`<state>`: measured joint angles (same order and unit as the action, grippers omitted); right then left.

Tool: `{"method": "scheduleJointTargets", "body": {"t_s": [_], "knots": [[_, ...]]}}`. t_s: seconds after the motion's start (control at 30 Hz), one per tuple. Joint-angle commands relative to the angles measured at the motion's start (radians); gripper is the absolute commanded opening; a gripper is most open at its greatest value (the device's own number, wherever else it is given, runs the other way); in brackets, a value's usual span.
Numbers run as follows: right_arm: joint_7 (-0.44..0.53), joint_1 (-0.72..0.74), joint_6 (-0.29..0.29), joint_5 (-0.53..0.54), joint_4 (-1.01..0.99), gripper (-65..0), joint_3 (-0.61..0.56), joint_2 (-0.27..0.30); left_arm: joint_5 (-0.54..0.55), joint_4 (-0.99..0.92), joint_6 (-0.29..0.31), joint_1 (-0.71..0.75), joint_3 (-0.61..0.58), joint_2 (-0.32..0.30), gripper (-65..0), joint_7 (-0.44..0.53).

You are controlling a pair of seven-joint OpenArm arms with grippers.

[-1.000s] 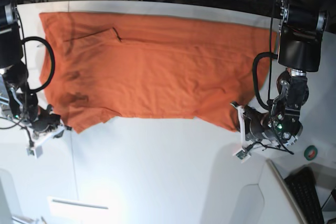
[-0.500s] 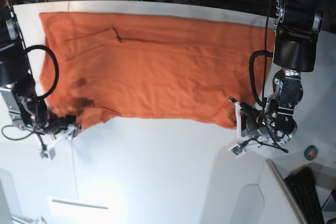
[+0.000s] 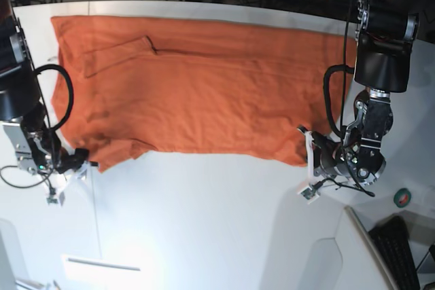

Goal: Layout the t-shirt on the table in an organized manner, then fold the t-shirt properly
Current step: 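Hold the hem with both grippers and adjust the grasp on the fabric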

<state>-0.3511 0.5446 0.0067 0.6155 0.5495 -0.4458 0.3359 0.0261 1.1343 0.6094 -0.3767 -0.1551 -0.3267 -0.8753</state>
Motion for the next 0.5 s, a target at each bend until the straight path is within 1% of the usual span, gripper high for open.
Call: {"method": "scheduleJointTargets", "body": {"t_s": [0.0,0.13,0.33,0.47], "knots": [[0.019,0.033,0.002,-0.013,0.010,-31.4,0.006,-0.011,0.001,0.016,-0.003,-0.026,0.002,-0.009,-65.0,0.011],[0.014,0.030,0.002,-0.016,0.008,-31.4,0.008,-0.014,0.001,0.016,-0.003,-0.026,0.002,-0.009,-65.0,0.011],[0.013,0.033,0.002,0.059,0.008,-31.4,0.006,-0.014,0.001,0.016,-0.003,-0.026,0.007,-0.009,-65.0,0.011],[0.013,0.030,0.002,0.054,0.005,-31.4,0.003,-0.014,0.001,0.016,-0.003,-0.026,0.010,-0.010,-65.0,0.011]]}}
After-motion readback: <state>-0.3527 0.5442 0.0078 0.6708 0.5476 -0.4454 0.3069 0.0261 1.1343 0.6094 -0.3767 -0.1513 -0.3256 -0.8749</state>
